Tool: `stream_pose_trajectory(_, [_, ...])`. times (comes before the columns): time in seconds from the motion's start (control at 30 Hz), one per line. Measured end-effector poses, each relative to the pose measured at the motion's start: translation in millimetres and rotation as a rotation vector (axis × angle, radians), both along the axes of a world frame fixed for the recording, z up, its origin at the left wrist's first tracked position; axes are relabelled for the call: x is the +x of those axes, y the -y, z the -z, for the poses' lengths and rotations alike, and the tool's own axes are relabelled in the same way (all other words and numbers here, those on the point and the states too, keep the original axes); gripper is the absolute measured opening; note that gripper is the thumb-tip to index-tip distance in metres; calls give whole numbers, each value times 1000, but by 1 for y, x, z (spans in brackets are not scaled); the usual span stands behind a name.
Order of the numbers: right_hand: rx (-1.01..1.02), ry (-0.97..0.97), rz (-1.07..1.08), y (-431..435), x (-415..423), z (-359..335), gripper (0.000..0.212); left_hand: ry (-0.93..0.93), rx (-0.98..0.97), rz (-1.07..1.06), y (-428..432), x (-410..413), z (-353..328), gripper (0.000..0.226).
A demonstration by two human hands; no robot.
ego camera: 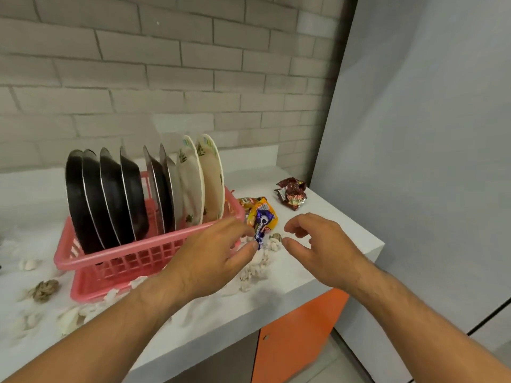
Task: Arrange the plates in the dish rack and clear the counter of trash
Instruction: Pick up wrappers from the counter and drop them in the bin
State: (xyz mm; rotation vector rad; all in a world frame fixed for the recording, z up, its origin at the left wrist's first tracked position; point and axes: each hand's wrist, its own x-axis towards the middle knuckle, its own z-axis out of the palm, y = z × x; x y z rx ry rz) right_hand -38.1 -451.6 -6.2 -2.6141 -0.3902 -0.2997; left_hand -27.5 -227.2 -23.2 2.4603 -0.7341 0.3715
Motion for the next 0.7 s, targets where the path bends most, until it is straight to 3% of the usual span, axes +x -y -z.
stream_pose_trajectory(0.43, [-23,-12,-97,30,137,9,21,55,94,-32,45,97,7,31])
stream_pose_trajectory(0.7, [-31,-45,-245,68,245,14,19,-29,197,-222,93,180,8,31])
